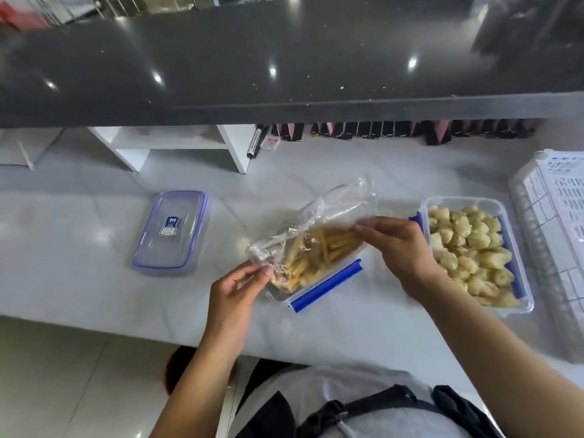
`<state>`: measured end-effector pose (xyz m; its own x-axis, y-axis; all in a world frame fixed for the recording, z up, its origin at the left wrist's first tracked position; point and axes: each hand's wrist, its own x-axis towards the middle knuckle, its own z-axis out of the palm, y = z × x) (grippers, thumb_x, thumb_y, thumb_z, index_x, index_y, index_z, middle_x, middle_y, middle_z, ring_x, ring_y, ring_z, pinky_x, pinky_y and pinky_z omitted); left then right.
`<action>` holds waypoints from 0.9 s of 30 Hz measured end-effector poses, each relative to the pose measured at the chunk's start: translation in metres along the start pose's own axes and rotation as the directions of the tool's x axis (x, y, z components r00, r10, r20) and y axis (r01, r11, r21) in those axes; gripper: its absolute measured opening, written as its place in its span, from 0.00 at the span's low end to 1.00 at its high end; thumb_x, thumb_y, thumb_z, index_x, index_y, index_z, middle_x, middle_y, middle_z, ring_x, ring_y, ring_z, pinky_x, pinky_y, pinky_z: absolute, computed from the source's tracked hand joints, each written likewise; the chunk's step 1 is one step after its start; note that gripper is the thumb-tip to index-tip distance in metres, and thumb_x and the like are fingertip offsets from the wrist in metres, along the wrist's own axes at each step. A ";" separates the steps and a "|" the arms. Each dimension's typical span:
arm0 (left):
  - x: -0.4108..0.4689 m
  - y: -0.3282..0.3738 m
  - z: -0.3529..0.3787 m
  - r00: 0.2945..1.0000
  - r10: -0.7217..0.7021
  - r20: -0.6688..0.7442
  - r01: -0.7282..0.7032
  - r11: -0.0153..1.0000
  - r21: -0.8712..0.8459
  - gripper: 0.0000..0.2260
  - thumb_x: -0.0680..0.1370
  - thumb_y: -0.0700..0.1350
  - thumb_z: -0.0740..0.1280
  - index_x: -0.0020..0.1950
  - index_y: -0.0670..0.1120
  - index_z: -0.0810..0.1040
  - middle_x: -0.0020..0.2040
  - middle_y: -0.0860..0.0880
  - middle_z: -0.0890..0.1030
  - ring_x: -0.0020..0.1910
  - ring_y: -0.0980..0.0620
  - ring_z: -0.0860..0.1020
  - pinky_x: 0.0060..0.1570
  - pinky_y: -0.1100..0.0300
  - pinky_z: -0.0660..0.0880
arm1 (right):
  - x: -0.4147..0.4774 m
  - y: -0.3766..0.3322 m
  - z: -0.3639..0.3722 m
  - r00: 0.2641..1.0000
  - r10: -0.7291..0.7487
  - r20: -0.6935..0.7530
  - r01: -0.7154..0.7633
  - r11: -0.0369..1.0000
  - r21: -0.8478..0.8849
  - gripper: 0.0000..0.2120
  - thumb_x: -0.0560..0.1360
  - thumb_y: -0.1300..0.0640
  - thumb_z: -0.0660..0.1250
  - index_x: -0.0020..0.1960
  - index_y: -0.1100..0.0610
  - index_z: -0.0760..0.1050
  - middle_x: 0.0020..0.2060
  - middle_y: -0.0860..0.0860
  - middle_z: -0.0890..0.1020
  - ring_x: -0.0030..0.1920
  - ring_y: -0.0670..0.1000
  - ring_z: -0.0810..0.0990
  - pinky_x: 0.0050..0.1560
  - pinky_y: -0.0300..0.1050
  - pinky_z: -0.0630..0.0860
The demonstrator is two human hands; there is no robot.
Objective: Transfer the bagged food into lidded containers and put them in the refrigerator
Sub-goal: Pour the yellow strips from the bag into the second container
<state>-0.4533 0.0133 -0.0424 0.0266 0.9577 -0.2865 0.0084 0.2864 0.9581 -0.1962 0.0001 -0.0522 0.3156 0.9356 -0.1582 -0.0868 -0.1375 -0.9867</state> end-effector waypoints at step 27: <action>0.033 0.022 0.022 0.966 0.191 -0.172 -0.172 0.978 0.120 0.07 0.73 0.36 0.75 0.45 0.47 0.84 0.46 0.48 0.86 0.44 0.58 0.84 0.45 0.71 0.76 | 0.031 0.008 0.003 0.978 -0.200 0.061 0.209 0.903 -0.376 0.04 0.75 0.57 0.73 0.43 0.56 0.86 0.42 0.46 0.84 0.44 0.45 0.82 0.49 0.46 0.79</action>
<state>-0.4302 0.0508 -0.0304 -0.1449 0.9850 -0.0937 0.1240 0.1120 0.9859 -0.1898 0.0290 -0.0653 0.2685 0.9622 0.0455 0.3424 -0.0512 -0.9382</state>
